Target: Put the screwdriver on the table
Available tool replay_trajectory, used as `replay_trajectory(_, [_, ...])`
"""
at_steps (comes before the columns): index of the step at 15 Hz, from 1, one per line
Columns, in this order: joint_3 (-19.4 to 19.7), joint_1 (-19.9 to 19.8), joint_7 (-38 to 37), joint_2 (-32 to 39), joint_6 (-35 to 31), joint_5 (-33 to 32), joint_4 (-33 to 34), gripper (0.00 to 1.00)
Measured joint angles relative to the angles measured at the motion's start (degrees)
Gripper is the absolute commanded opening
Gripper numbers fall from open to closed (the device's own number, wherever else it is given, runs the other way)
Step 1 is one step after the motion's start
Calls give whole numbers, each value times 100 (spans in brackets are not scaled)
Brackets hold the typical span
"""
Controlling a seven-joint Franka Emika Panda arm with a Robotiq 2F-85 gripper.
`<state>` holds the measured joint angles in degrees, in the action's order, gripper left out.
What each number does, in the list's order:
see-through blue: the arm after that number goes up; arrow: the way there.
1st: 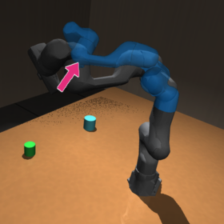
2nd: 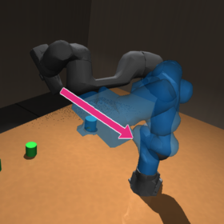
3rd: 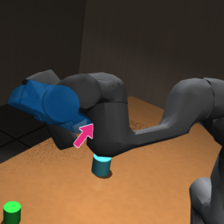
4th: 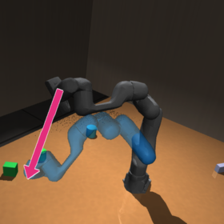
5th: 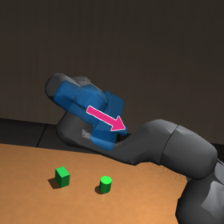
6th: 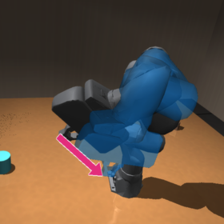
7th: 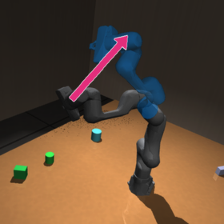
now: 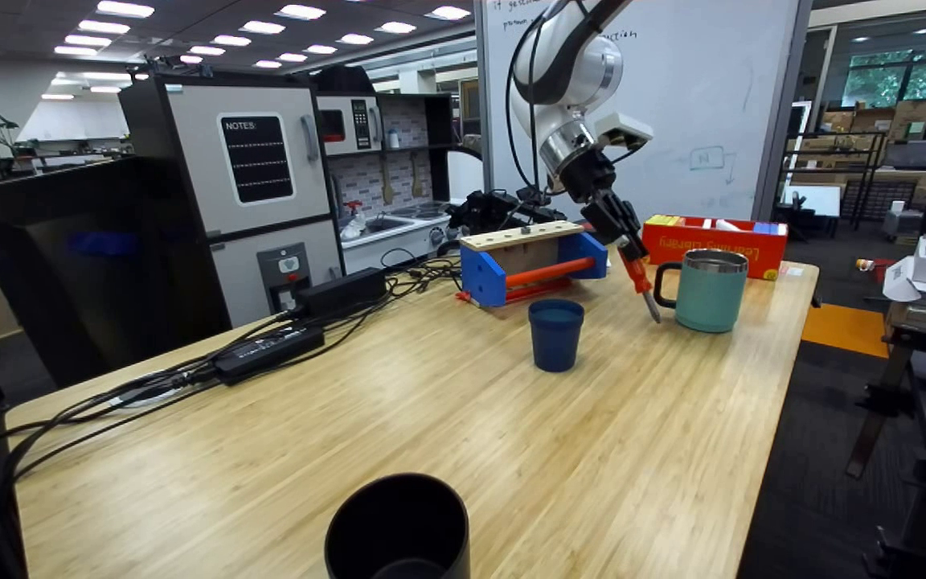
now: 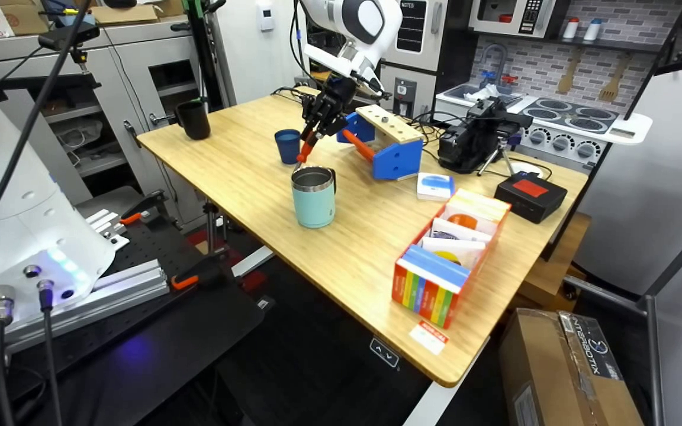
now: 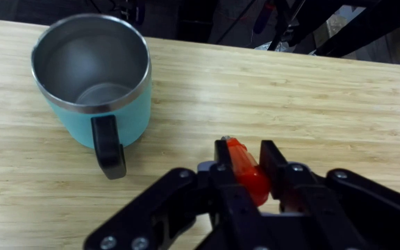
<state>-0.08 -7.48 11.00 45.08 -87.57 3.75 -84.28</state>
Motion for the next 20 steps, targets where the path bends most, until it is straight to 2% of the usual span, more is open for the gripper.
replay_trajectory(3, [11, -1, -12, 248, -397, -4, 51, 7])
replay_trajectory(4, [12, -1, -19, 318, -454, -6, 93, 52])
replay_trajectory(6, [15, -1, -29, 398, -455, -7, 181, 59])
replay_trajectory(11, [24, -1, -62, 510, -470, -9, 355, 95])
replay_trajectory(13, [34, 0, -103, 466, -578, -24, 388, 100])
replay_trajectory(15, [65, 0, -144, 294, -798, -76, 380, 100])
replay_trajectory(20, [273, -21, -208, -725, -1501, -175, -3, 100])
